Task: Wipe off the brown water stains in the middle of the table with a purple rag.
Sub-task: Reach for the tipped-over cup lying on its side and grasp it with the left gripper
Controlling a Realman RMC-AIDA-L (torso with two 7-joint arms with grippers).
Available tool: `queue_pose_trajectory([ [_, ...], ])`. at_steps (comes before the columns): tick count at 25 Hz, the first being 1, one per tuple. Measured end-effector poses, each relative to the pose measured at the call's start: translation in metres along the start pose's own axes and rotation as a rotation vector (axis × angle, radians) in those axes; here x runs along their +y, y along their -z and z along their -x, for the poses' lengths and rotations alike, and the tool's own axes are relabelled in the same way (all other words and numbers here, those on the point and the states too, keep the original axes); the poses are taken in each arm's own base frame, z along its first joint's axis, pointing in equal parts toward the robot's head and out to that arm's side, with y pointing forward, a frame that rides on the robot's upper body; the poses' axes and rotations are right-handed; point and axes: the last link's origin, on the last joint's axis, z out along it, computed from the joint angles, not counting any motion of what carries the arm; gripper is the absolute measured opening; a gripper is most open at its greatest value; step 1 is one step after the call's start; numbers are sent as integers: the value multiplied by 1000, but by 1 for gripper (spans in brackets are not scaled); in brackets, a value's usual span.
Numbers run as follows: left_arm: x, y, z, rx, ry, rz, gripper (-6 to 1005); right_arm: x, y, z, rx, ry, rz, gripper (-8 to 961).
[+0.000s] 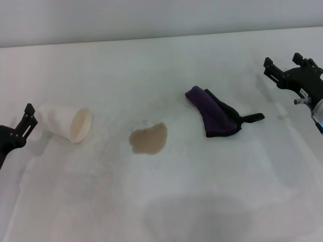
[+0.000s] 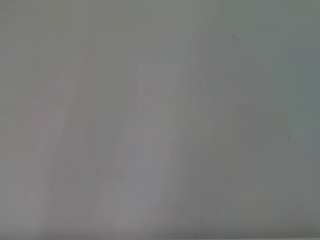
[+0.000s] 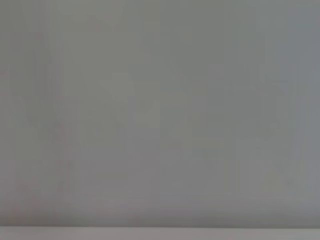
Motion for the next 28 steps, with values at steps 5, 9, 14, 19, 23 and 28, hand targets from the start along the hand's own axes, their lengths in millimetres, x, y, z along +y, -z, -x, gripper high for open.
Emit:
queue_pose_trajectory([
  [5, 0, 0, 0, -1, 1, -3, 883, 0, 1, -1, 3, -5, -1, 876],
  [9, -1, 0, 0, 0, 2, -6, 882, 0, 2, -2, 6, -8, -3, 876],
  [14, -4, -1, -1, 10, 26, -41, 880, 1, 2, -3, 5, -13, -3, 875],
  [19, -9, -4, -6, 39, 84, -105, 878, 4, -3, 1, -3, -10, 6, 875],
  [23, -16, -14, -14, 61, 164, -96, 877, 6, -7, 6, -13, -6, 15, 875],
  [28, -44, -29, -32, 63, 279, -26, 876, 7, -10, 8, -19, -1, 20, 875],
])
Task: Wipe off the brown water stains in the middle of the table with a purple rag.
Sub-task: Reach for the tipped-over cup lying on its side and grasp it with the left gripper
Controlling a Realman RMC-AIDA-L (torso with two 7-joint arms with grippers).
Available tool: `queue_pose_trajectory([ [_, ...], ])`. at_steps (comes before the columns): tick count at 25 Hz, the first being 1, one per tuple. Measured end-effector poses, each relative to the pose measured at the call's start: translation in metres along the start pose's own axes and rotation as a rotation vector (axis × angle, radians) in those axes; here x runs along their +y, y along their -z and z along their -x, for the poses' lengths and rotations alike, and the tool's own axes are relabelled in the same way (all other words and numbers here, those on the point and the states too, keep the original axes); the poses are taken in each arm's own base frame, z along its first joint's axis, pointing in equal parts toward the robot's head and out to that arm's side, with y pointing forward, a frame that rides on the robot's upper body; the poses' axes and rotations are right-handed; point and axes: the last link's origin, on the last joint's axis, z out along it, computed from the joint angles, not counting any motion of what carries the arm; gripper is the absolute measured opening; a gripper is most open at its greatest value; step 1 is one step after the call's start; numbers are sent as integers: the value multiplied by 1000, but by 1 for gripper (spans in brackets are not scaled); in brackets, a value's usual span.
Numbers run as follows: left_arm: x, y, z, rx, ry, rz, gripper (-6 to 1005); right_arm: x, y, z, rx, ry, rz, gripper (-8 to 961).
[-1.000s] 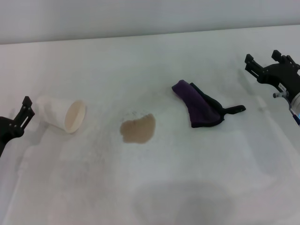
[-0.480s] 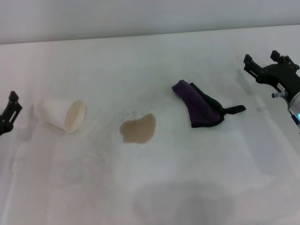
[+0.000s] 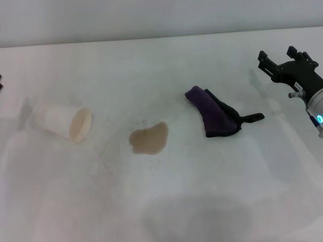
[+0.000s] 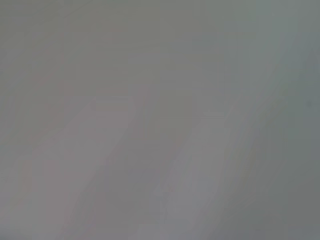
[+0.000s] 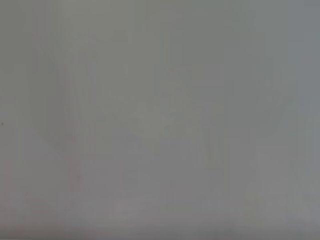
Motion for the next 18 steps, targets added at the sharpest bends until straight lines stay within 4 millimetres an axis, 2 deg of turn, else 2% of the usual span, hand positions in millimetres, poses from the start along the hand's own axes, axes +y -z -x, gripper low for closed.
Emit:
queue_pose_trajectory([
  [5, -23, -20, -42, -68, 14, 111, 876, 0, -2, 2, -5, 3, 1, 875],
  [10, -32, -37, -83, -208, -53, 251, 877, 0, -3, 2, 1, 5, -1, 874],
  [14, -36, -45, -109, -342, -193, 317, 877, 0, -4, 2, 7, 6, -3, 874],
  [18, -37, -44, -126, -378, -467, 378, 877, 0, -4, 1, 11, 5, -5, 874],
])
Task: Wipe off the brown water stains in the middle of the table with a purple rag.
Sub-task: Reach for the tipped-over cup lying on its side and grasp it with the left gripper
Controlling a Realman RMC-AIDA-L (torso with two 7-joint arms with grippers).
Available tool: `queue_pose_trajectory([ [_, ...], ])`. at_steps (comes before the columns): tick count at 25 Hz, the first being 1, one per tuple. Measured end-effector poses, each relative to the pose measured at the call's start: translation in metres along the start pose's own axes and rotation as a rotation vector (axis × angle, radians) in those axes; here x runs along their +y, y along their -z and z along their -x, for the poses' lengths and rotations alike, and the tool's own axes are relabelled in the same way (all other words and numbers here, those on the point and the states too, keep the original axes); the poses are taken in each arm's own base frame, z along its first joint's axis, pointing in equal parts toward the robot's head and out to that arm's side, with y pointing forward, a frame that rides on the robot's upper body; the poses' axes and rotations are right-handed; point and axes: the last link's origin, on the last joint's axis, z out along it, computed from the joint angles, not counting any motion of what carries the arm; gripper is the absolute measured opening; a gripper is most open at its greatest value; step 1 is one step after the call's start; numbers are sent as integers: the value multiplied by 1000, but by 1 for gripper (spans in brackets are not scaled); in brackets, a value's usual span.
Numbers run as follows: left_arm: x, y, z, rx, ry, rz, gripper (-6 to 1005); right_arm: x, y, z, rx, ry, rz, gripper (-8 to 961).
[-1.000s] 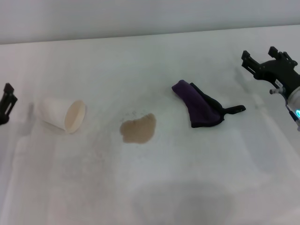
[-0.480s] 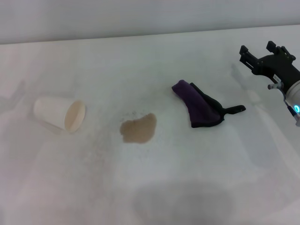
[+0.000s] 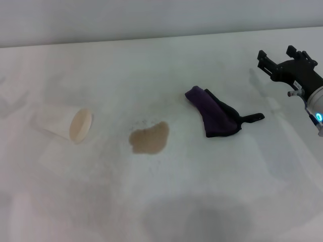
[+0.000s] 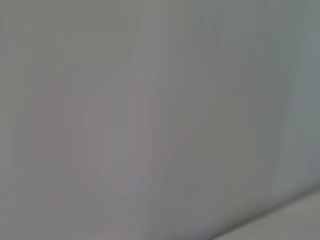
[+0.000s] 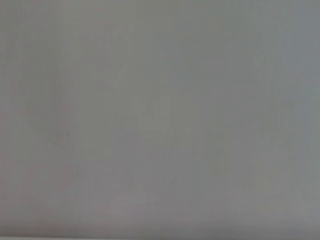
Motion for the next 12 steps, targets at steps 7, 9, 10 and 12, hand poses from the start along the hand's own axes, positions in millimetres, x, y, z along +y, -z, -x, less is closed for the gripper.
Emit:
queue_pose_trajectory([
  [7, 5, 6, -10, -50, -430, 66, 876, 1, 1, -2, 5, -5, -1, 874],
  [9, 8, 4, -15, -75, -483, 98, 876, 1, 1, -2, 8, -6, -2, 874],
  [10, 9, 3, -17, -97, -501, 114, 876, 1, 1, -2, 8, -6, -2, 874],
  [12, 14, -5, -24, -172, -550, 178, 876, 1, 0, -2, 8, -8, -1, 873],
])
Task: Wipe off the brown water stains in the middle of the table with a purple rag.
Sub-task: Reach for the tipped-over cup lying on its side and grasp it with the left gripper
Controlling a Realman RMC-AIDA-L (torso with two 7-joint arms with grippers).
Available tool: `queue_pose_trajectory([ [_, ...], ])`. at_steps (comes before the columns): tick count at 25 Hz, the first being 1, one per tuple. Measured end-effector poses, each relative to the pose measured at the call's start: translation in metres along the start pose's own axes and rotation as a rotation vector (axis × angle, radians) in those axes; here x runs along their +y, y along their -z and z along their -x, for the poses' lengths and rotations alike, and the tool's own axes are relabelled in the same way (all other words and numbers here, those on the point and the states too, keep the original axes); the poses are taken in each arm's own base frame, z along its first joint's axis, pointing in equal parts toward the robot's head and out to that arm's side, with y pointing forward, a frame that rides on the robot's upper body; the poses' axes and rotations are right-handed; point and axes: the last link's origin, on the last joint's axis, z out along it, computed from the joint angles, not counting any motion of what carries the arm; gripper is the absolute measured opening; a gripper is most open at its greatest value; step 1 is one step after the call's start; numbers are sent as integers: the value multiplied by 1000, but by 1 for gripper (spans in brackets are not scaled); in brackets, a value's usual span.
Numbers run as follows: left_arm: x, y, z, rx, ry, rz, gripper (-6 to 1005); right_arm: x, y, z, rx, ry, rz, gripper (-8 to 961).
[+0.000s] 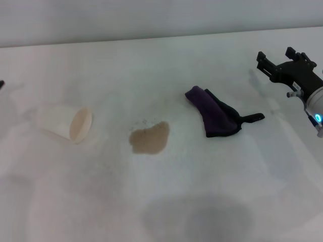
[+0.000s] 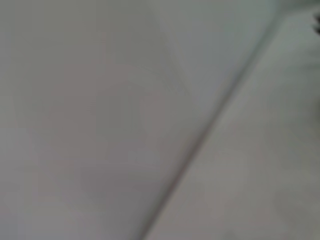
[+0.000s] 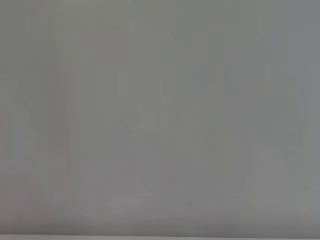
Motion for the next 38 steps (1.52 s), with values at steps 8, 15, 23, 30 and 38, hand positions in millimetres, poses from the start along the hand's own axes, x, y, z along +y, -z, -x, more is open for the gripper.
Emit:
queue_pose_trajectory([
  [8, 6, -20, -28, -206, -140, 236, 876, 6, -3, 0, 5, -45, 14, 873],
  [15, 0, -38, -54, -264, -269, 345, 877, 9, -5, 0, 5, -74, 9, 873],
  [23, 10, -71, -58, -279, -417, 457, 876, 6, -2, -2, 0, -110, -24, 872],
  [30, 17, -96, -55, -306, -481, 485, 873, 3, 0, -4, -4, -127, -44, 872],
  [38, 32, -123, -57, -292, -545, 523, 869, 2, 1, -4, -4, -129, -47, 872],
])
